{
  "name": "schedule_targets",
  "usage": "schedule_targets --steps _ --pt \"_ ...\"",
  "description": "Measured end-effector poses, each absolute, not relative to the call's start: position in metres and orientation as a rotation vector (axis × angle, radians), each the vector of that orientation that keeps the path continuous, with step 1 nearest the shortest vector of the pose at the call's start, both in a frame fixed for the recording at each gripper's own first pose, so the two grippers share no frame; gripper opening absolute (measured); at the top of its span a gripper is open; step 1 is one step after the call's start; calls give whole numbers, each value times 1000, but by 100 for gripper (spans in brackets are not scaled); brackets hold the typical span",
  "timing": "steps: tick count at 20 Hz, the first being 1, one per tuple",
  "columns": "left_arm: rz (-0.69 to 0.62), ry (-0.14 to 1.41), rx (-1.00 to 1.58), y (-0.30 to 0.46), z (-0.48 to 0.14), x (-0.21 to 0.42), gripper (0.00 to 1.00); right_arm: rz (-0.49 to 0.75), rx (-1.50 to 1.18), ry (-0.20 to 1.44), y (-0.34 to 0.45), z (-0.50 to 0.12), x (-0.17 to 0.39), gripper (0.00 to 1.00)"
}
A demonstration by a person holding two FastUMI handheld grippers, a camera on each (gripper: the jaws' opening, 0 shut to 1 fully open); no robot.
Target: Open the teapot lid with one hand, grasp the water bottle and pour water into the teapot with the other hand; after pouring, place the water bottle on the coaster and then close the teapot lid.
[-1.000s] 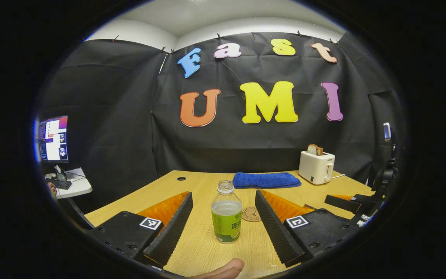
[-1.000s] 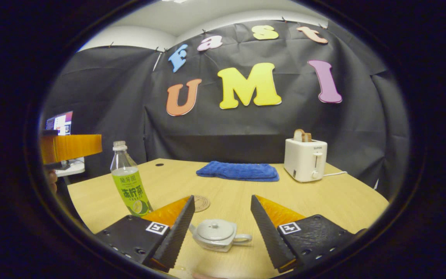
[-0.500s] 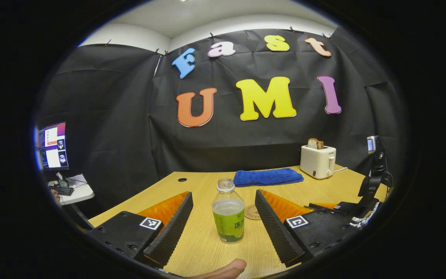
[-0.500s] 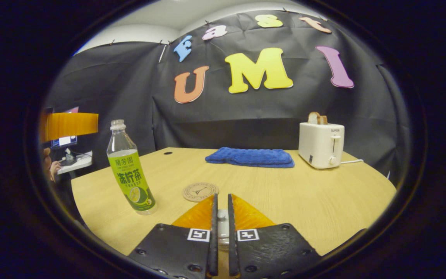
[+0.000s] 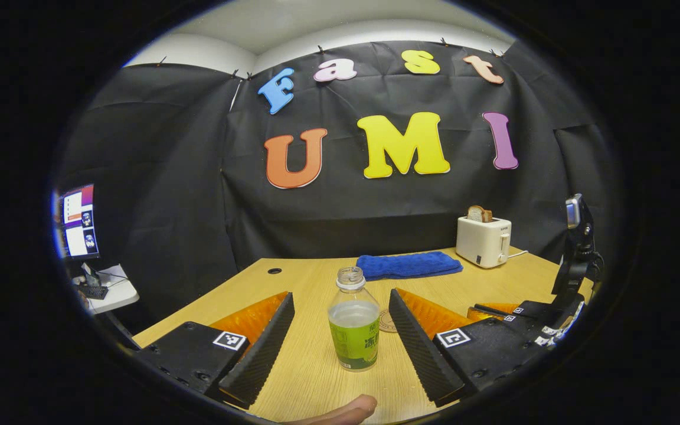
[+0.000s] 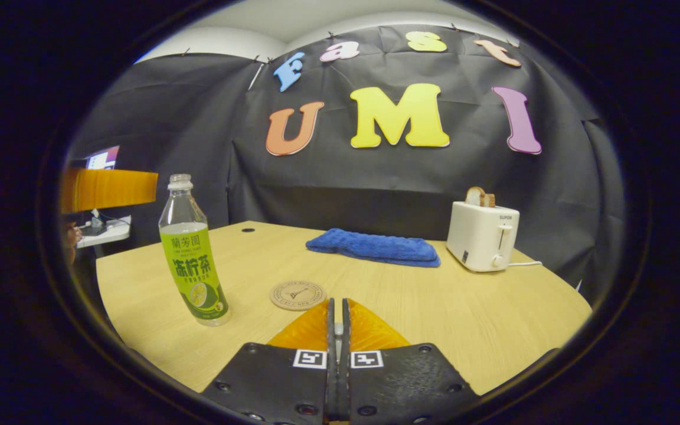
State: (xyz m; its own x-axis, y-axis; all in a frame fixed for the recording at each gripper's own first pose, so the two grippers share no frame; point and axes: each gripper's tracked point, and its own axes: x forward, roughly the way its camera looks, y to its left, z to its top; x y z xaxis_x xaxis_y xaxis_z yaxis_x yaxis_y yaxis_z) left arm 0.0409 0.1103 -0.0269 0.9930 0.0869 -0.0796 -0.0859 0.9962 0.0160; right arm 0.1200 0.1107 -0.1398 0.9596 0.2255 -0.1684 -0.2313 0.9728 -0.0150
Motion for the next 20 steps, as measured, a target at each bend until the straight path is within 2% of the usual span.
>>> schedule_targets --steps 7,11,16,20 --pt "-37 106 -20 106 -42 50 100 225 19 17 86 -65 78 0" --pt "-53 65 -17 104 -45 62 100 232 -10 -1 76 -57 55 0" --pt "-39 104 -46 102 -69 76 100 238 -15 -24 72 -40 43 0" --pt "-48 38 -27 101 -73 89 100 236 -22 -28 72 -40 44 0"
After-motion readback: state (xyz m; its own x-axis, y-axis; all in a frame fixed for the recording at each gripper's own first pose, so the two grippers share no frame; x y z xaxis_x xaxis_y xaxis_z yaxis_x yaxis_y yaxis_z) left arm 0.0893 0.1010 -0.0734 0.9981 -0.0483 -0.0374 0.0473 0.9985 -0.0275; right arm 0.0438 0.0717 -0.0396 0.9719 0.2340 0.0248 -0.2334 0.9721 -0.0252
